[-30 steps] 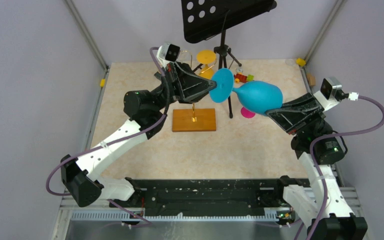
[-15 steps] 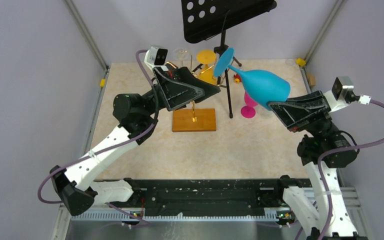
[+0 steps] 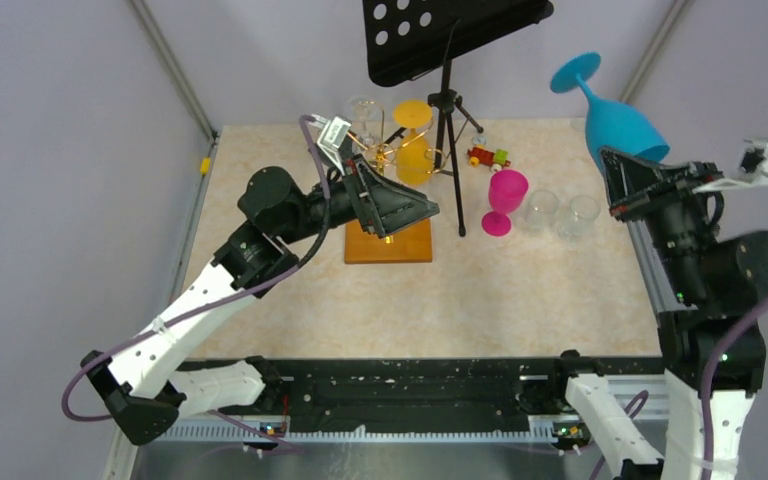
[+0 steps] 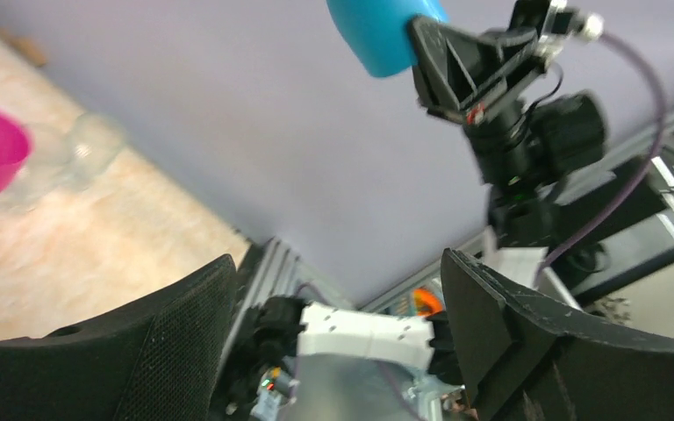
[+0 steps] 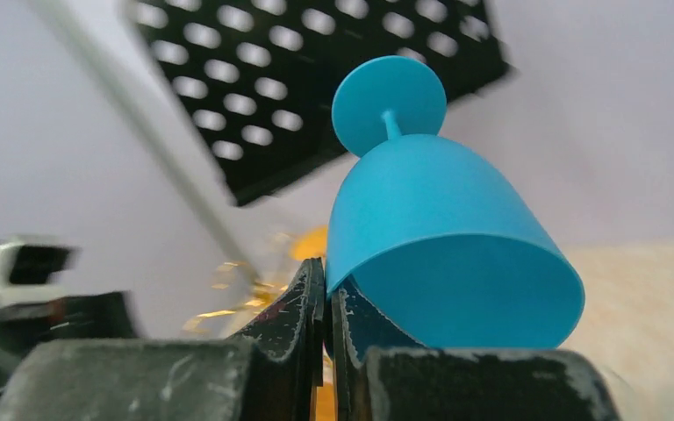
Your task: Take the wine glass off the wine glass rack
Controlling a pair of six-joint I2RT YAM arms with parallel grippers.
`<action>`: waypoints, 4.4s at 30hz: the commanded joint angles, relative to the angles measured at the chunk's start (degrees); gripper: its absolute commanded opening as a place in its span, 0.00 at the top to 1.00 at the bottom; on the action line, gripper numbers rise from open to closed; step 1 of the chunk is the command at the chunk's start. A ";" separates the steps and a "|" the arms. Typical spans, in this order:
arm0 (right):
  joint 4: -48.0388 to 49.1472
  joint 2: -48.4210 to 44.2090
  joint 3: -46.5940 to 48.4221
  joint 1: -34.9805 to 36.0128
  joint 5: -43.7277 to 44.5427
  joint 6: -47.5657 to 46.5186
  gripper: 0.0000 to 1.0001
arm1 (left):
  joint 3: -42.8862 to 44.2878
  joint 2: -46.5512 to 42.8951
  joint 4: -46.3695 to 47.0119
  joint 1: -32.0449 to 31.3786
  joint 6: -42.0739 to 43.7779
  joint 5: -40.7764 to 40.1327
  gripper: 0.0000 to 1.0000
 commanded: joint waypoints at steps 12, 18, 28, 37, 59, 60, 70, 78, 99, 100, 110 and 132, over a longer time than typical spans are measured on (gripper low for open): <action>-39.93 34.52 19.82 -4.11 39.18 -26.39 1.00 | 4.26 -7.62 -27.29 0.06 26.34 -19.02 0.11; -40.33 42.45 19.84 -10.39 39.16 -28.03 1.00 | 3.47 -7.85 -27.62 0.15 27.35 -18.68 0.11; -45.78 48.92 13.94 -13.82 35.68 -23.89 1.00 | 2.54 -6.88 -27.57 0.14 24.96 -19.39 0.12; -43.67 46.70 5.59 -13.74 23.05 -26.96 1.00 | 2.16 -7.74 -26.79 0.15 22.88 -21.81 0.13; -45.69 49.46 2.80 -8.09 22.43 -28.94 0.89 | 1.95 -9.05 -27.72 0.13 23.31 -24.54 0.14; -45.87 49.43 2.82 -7.92 22.43 -29.06 0.89 | 1.96 -9.06 -27.72 0.15 23.32 -24.53 0.14; -47.78 50.13 3.30 -6.45 24.51 -29.60 0.92 | 2.10 -9.06 -28.26 0.15 23.32 -24.63 0.14; -48.25 51.06 3.66 -5.74 25.45 -29.68 0.76 | 2.61 -9.06 -28.74 0.15 23.34 -24.59 0.14; -41.16 41.49 11.02 -5.74 12.37 -26.87 0.49 | 12.90 -5.23 -34.49 0.50 28.24 -38.60 0.12; -39.48 40.46 10.58 -5.74 9.20 -26.15 0.49 | 13.30 -4.87 -34.43 0.54 28.24 -38.83 0.12; -0.08 28.89 -6.31 -3.48 -17.41 3.79 0.49 | 14.15 -3.63 -34.22 0.70 29.04 -39.45 0.11; 11.74 45.99 9.62 24.40 12.35 22.16 0.70 | 7.33 -9.85 -31.49 0.73 29.12 -35.18 0.06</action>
